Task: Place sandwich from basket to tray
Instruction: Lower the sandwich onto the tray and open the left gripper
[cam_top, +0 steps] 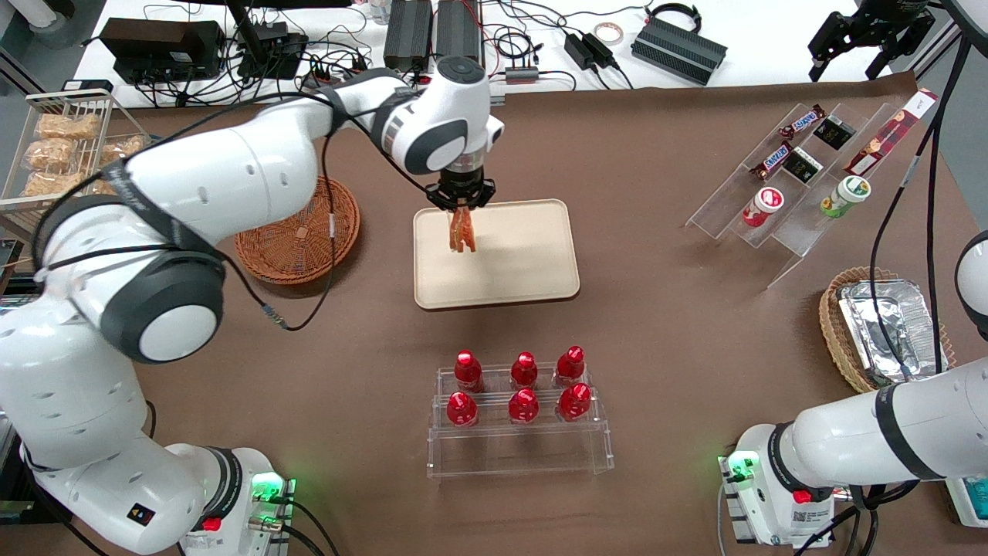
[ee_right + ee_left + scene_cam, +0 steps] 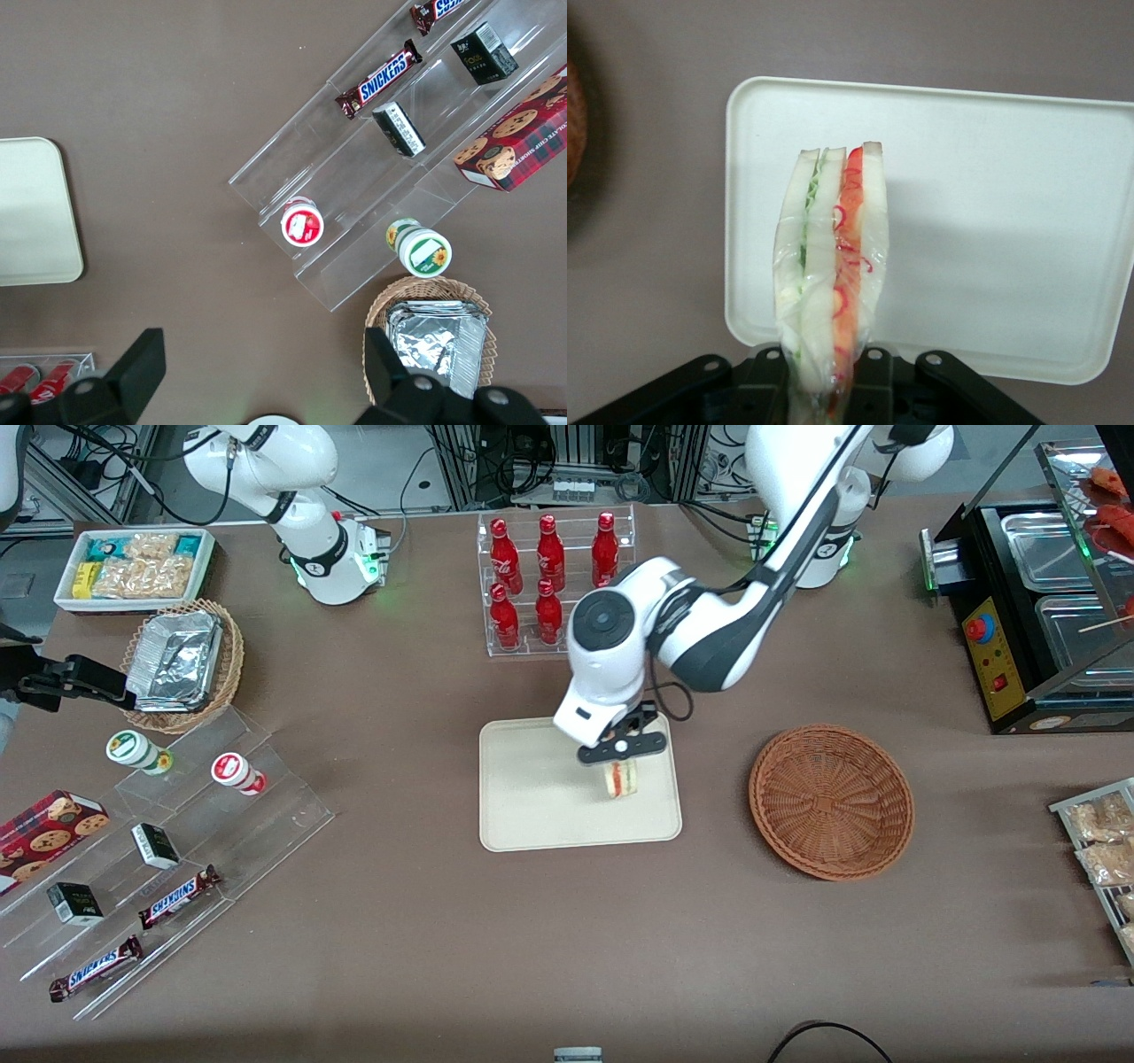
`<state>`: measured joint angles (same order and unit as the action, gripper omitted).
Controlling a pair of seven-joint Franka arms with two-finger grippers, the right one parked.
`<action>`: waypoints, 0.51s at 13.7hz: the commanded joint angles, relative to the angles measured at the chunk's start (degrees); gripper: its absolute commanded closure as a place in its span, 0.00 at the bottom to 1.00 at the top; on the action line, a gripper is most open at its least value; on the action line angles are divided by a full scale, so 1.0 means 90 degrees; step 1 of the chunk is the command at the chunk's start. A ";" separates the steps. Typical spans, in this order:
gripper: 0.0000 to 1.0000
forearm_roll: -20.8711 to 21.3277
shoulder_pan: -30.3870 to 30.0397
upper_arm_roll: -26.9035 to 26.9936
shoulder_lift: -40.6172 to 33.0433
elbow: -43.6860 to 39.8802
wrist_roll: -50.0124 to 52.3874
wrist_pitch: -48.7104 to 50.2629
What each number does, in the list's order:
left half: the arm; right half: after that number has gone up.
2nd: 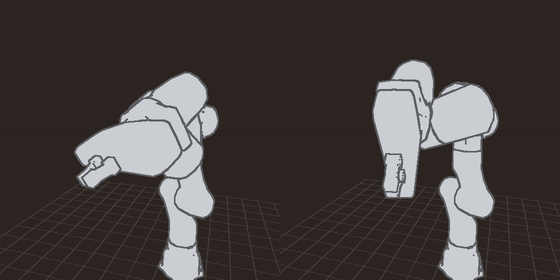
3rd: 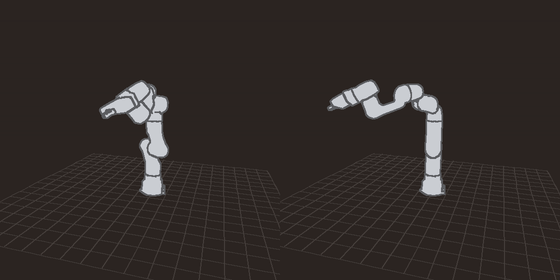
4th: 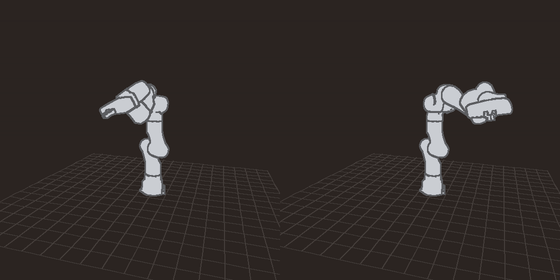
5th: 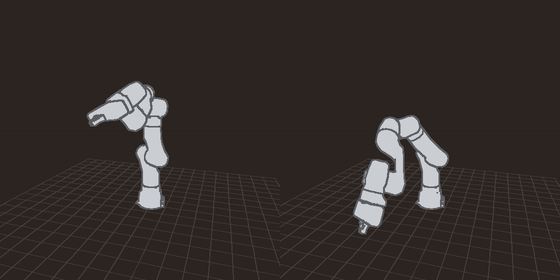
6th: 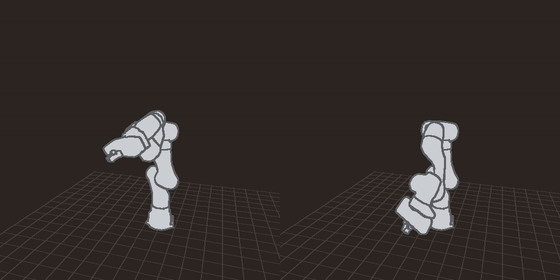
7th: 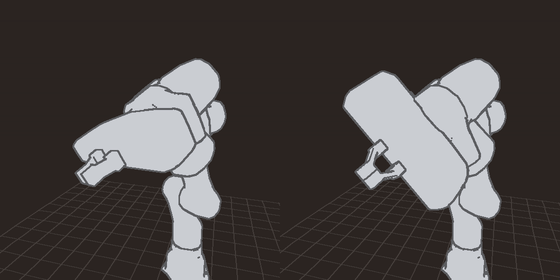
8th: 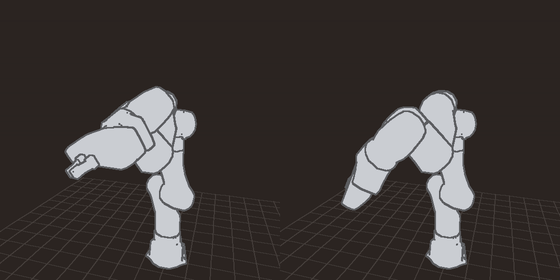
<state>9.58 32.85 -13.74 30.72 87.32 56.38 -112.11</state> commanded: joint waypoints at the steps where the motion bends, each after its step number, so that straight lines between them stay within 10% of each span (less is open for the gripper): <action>1: 1.00 0.0438 0.0304 0.0052 0.0540 -0.0484 0.0132 -0.0206; 7: 1.00 0.0401 0.0335 0.0071 0.1058 -0.0435 0.0180 -0.1331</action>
<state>12.25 34.89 -13.60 38.35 85.15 56.57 -122.49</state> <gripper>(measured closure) 0.815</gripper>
